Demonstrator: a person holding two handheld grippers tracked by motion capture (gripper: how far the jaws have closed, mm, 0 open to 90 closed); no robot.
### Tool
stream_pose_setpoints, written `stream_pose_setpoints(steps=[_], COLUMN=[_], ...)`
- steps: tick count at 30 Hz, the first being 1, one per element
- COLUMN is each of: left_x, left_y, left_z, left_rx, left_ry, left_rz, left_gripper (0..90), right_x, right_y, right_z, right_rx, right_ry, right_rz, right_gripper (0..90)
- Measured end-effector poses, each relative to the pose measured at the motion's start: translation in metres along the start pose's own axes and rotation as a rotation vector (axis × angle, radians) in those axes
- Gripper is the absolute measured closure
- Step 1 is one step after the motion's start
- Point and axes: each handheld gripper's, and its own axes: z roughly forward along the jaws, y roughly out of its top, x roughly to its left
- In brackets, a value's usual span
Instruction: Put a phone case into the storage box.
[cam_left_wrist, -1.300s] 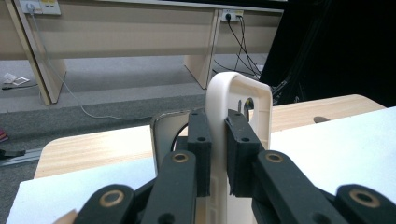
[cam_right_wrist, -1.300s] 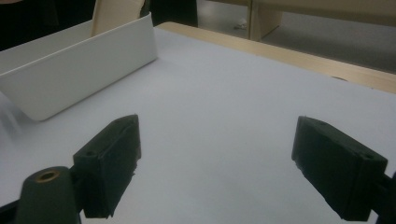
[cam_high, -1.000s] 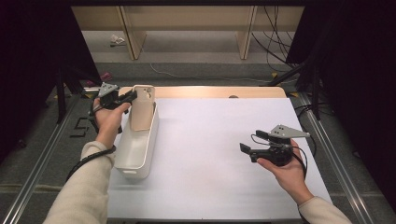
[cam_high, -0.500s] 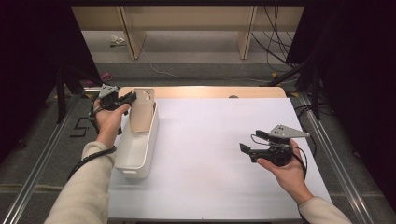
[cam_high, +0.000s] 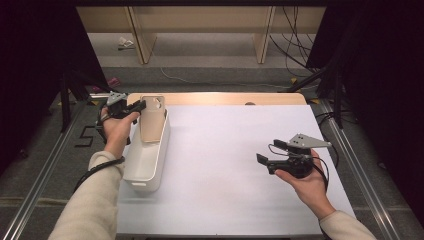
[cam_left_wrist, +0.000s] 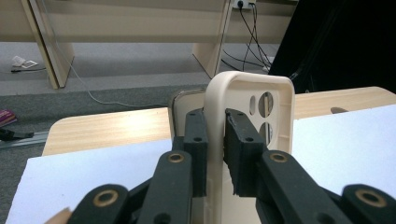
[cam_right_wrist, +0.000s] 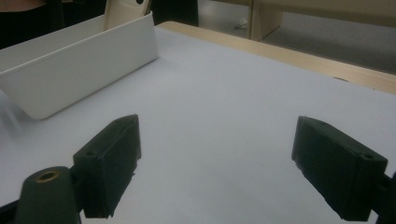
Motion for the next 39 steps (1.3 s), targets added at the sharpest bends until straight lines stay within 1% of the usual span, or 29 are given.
stream_pose_setpoints(steps=[6,12,21,33,39], left_x=[0.0001,0.0013,0.0023,0.0072,0.0078], left_y=[-0.0013,-0.0026,-0.0029,-0.0028,-0.0036], left_z=[0.0012,0.0020,0.0032,0.0039,0.0047], left_rx=[0.014,0.019,0.032,0.049,0.066], left_ry=[0.005,0.011,0.019,0.053,0.071], left_rz=[0.013,0.012,0.021,0.040,0.055], left_gripper=[78.1,77.9,77.3,77.4,76.9], right_x=[0.0002,0.0002,0.0000,0.0001,0.0000], right_y=[-0.0002,-0.0001,-0.0002,-0.0003,-0.0003], right_z=[0.0003,0.0002,0.0003,0.0005,0.0006], right_rx=[0.004,0.002,0.003,0.003,0.003], right_ry=[-0.003,-0.002,-0.001,-0.001,-0.001], right_rz=[-0.001,0.000,0.000,0.000,0.001], right_gripper=[16.4,16.4,16.4,16.4,16.4])
